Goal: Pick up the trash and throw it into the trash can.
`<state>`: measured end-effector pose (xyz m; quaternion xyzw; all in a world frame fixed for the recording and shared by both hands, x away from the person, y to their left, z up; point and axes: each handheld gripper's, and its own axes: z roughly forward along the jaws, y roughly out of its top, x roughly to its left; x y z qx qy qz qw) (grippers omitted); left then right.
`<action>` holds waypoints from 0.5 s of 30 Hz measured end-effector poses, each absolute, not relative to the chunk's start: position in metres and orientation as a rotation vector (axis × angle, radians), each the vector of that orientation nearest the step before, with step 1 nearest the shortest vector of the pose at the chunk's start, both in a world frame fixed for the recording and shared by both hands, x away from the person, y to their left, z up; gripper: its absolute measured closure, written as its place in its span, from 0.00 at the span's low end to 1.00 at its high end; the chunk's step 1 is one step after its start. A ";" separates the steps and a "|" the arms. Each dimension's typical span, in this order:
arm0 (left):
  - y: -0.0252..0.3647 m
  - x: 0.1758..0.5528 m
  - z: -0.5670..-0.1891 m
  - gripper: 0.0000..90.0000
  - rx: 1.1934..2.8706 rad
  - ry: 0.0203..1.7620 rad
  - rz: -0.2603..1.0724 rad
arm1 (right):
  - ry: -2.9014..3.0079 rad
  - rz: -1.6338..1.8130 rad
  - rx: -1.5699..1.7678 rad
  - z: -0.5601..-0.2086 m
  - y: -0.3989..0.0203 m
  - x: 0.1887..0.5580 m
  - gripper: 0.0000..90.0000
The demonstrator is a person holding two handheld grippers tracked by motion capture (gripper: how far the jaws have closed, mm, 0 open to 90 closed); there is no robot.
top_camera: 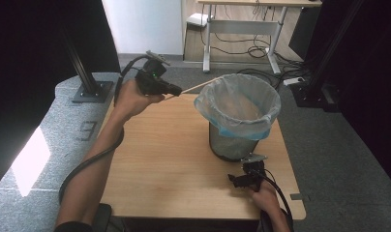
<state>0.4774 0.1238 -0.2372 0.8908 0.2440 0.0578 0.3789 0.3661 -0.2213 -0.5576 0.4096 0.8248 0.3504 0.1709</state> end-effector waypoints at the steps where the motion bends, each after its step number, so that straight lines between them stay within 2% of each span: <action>1: 0.117 0.480 -0.238 0.96 2.282 0.613 0.137 | 2.342 0.995 1.163 -0.558 -0.221 0.366 0.00; 10: 0.056 0.494 -0.254 0.96 2.345 0.565 0.100 | 2.341 0.996 1.164 -0.558 -0.221 0.366 0.00; 13: 0.044 0.497 -0.258 0.94 2.314 0.582 0.164 | 2.341 0.996 1.164 -0.558 -0.221 0.366 0.00; 15: 0.043 0.499 -0.259 0.75 2.262 0.608 0.181 | 2.343 0.995 1.163 -0.558 -0.221 0.366 0.00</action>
